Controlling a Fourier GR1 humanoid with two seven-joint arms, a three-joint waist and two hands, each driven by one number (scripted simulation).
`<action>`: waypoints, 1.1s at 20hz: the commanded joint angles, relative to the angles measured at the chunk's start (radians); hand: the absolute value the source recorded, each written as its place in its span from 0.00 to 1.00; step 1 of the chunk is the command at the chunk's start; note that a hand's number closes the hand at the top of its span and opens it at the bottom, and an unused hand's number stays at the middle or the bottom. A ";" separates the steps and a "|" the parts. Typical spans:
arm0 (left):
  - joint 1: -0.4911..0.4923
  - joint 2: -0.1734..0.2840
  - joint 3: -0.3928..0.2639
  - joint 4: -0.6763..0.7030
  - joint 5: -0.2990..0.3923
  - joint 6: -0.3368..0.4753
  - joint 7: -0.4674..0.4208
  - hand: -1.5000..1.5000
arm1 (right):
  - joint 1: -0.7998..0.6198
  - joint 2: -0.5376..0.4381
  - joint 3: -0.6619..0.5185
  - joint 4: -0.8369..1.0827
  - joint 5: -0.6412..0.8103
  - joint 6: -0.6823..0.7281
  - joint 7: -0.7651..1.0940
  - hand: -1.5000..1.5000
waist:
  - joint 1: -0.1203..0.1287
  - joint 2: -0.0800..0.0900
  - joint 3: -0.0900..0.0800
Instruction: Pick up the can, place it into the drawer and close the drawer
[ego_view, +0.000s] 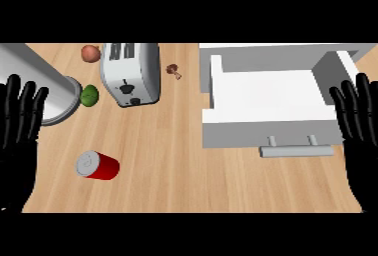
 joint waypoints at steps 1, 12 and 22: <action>-0.004 -0.003 -0.016 0.006 -0.029 0.006 0.028 0.00 | 0.050 -0.014 -0.018 0.006 -0.035 0.038 -0.011 0.00 | 0.013 -0.028 -0.028; 0.353 -0.008 0.022 -0.159 0.032 0.003 0.298 0.00 | 0.167 0.020 -0.106 -0.018 0.011 -0.100 0.210 0.00 | 0.025 -0.031 -0.028; 0.416 0.013 0.133 -0.405 0.143 -0.055 0.483 0.00 | 0.284 -0.008 -0.227 -0.038 -0.129 0.031 0.136 0.00 | 0.019 -0.029 -0.028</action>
